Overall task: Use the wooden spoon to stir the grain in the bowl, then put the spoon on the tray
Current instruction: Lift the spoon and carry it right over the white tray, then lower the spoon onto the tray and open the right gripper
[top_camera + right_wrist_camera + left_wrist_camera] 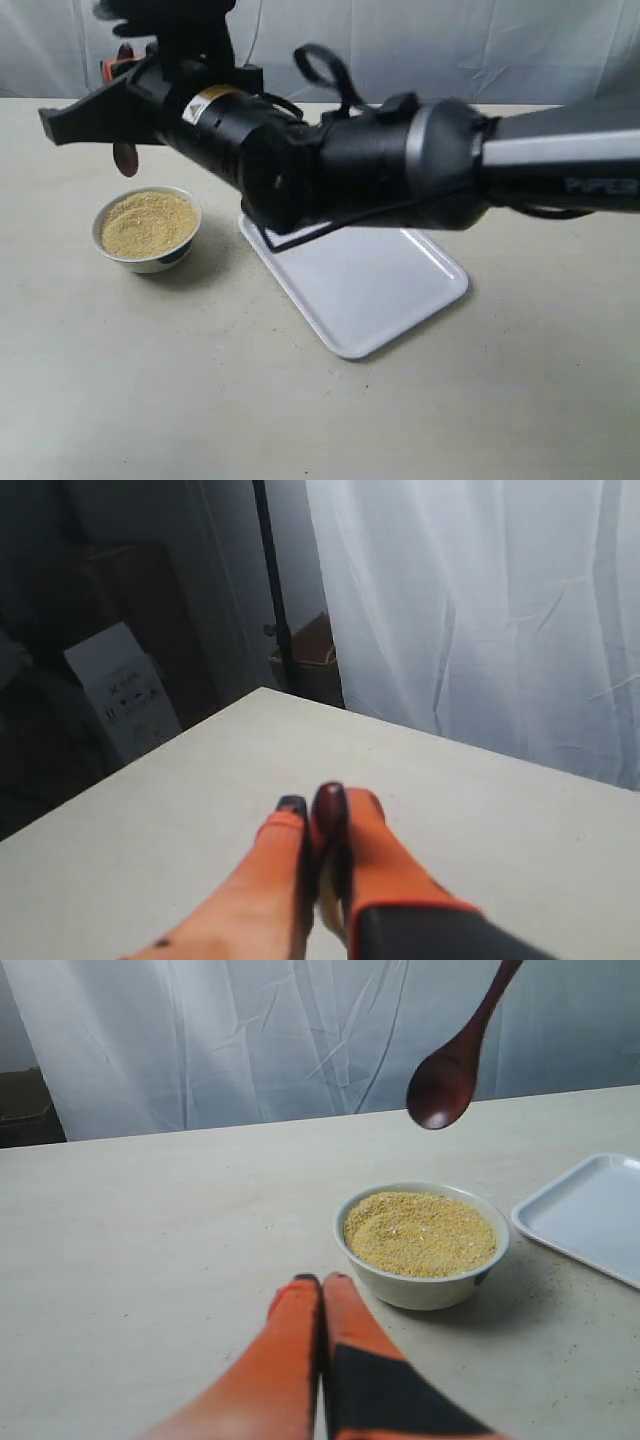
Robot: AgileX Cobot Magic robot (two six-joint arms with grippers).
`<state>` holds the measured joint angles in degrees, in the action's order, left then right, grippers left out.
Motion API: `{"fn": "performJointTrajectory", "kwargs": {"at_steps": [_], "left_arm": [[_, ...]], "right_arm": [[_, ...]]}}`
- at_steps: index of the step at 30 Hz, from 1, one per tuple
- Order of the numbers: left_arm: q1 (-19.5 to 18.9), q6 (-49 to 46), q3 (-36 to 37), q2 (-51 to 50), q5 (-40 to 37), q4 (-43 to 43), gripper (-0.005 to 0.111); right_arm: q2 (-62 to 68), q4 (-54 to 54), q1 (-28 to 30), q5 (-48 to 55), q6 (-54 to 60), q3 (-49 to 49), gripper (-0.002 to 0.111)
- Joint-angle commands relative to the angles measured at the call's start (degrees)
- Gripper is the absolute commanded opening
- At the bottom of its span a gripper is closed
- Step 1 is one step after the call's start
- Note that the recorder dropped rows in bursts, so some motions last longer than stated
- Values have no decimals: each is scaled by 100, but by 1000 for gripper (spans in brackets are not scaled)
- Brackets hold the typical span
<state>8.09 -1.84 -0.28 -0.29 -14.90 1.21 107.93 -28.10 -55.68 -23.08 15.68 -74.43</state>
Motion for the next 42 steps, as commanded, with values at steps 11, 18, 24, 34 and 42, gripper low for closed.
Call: {"fn": "performJointTrajectory", "kwargs": {"at_steps": [11,18,24,34,42], "left_arm": [[-2,11,28,29,35,-12,0],[-2,11,28,29,35,-12,0],[-2,11,28,29,35,-12,0],[-2,11,28,29,35,-12,0],[-2,11,28,29,35,-12,0]], "right_arm": [[-658,207,2767,7017,171,-906,0],[612,803,2950,8589,196,-2451,0],[2296,1362,2824,9304,235,-3970,0],[3092,903,2824,8642,106,-4259,31],[2860,1130,2866,8820,-160,-4259,47]]}}
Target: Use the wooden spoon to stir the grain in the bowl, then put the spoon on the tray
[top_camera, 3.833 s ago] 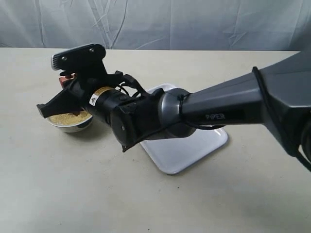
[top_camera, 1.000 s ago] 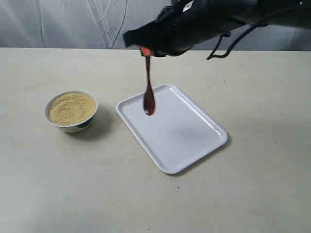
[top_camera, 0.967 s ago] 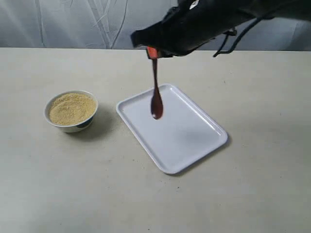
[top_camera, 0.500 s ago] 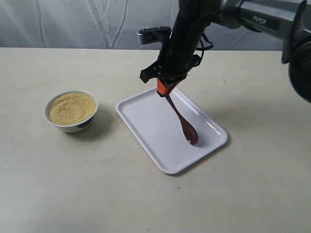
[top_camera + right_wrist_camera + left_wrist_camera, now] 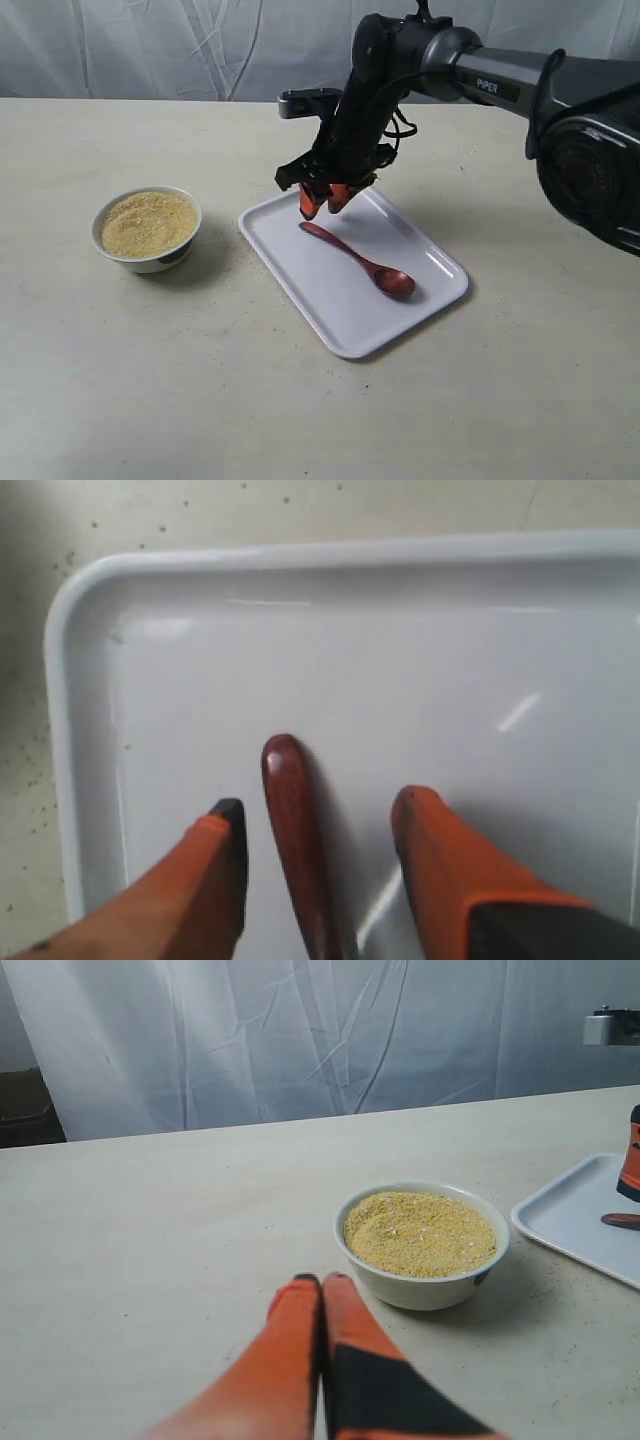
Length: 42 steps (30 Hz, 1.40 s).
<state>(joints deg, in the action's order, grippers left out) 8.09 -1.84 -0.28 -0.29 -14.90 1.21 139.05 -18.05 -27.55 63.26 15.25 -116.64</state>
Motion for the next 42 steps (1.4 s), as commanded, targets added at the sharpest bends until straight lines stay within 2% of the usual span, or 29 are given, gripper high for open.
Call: {"fn": "performJointTrajectory", "kwargs": {"at_steps": [1,3,5,6,9,13,18,24,28,33,42], "left_arm": [[-2,11,28,29,35,-12,0],[-2,11,28,29,35,-12,0],[-2,11,28,29,35,-12,0],[-2,11,28,29,35,-12,0],[-2,11,28,29,35,-12,0],[-2,11,28,29,35,-12,0],[-2,11,28,29,35,-12,0],[-2,11,28,29,35,-12,0],[-2,11,28,29,35,-12,0],[-2,11,28,29,35,-12,0],[-2,11,28,29,35,-12,0]], "right_arm": [[-306,114,70,272,-177,-39,47],[-431,114,127,443,-355,-39,44],[-561,114,179,670,-437,-39,31],[-640,125,229,670,-454,1,21],[-978,160,428,670,-570,350,-1],[-1597,160,795,586,-596,1322,2],[-2748,331,1412,-151,-596,2992,3],[-4540,1067,1959,-1176,-944,4918,3],[-5840,1692,1980,-1811,-1437,5995,3],[-7478,1914,1980,-2424,-1525,7069,3],[-10498,2401,1980,-2769,-1568,8465,3]]}}
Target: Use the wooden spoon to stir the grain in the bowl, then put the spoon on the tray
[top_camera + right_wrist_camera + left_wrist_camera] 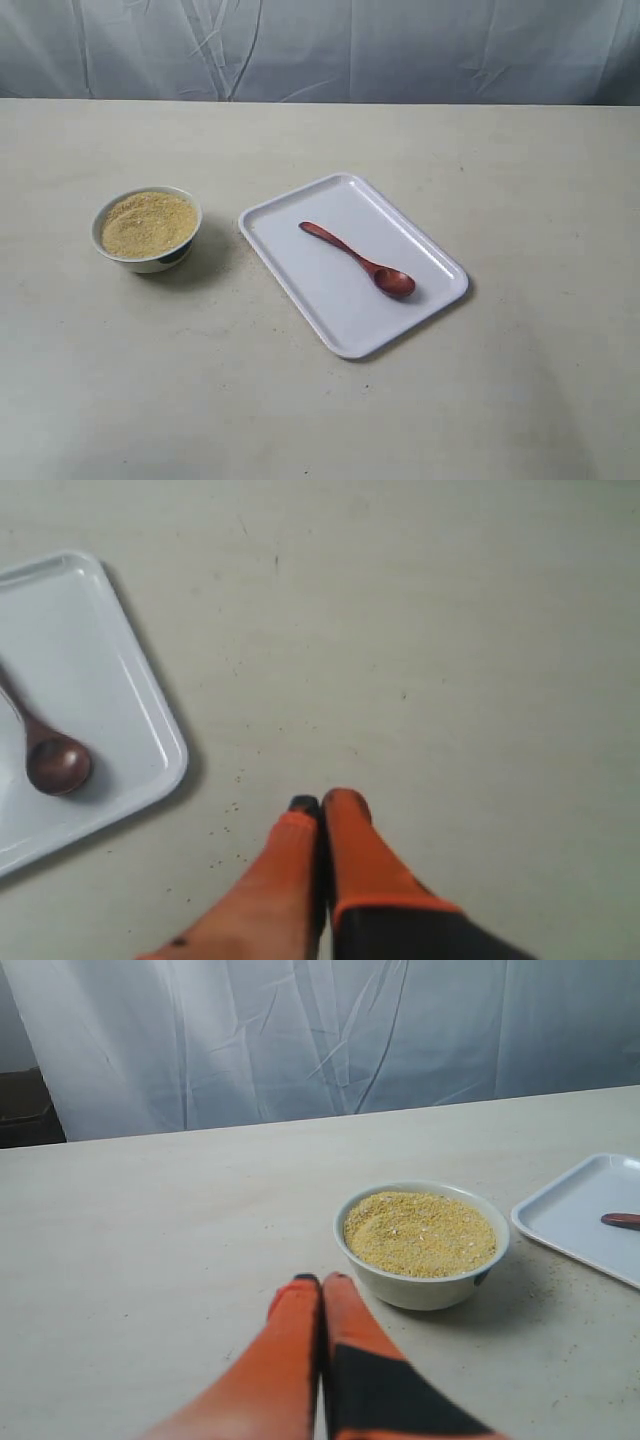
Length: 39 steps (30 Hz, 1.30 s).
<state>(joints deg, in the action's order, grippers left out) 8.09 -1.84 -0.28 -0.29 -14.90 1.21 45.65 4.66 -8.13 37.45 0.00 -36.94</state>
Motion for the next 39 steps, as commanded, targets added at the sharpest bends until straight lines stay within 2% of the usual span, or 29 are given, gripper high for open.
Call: {"fn": "performJointTrajectory", "kwargs": {"at_steps": [1,5,8,11,13,18,39], "left_arm": [[-2,11,28,29,35,-12,0],[-2,11,28,29,35,-12,0],[-2,11,28,29,35,-12,0],[-2,11,28,29,35,-12,0],[-2,11,28,29,35,-12,0],[-2,11,28,29,35,-12,0],[-2,11,28,29,35,-12,0]], "right_arm": [[-1504,129,38,-246,-43,632,3],[-2651,129,38,-410,-57,1111,3],[-3339,129,38,-965,-57,1590,3],[-3751,100,38,-1675,-57,1961,3],[-3891,-78,38,-1652,-57,2009,3],[-4007,-394,38,-1678,-57,2008,3],[-4017,-392,38,-1678,-59,2008,3]]}}
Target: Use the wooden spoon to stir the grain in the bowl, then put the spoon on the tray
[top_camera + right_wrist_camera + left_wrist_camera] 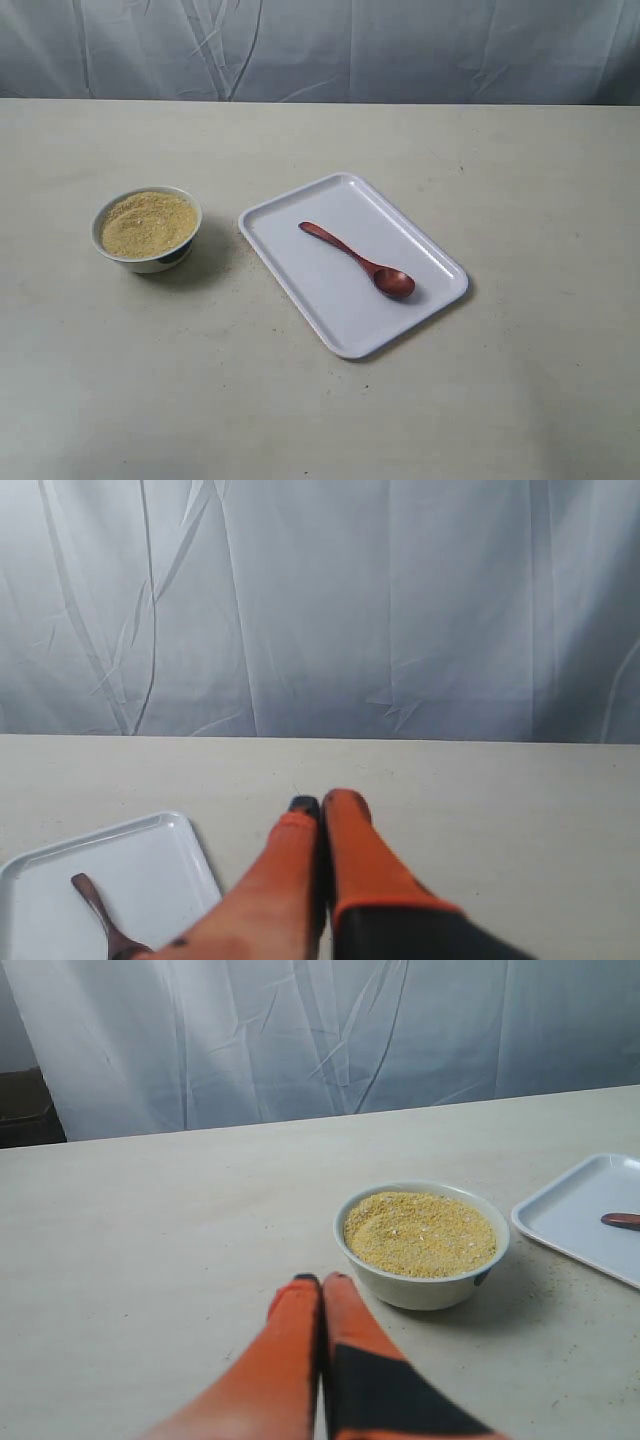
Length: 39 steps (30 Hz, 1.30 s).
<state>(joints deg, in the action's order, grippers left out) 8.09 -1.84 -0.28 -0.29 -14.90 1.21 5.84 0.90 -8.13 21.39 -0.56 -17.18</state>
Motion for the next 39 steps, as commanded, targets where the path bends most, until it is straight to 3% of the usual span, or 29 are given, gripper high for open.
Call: {"fn": "performJointTrajectory", "kwargs": {"at_steps": [1,20,39], "left_arm": [[-2,11,28,29,35,-12,0],[-2,11,28,29,35,-12,0],[-2,11,28,29,35,-12,0]], "right_arm": [[-76,-17,38,-73,-3,83,3],[-584,-147,46,-59,-3,1715,3],[-584,-147,46,-92,-13,1718,3]]}}
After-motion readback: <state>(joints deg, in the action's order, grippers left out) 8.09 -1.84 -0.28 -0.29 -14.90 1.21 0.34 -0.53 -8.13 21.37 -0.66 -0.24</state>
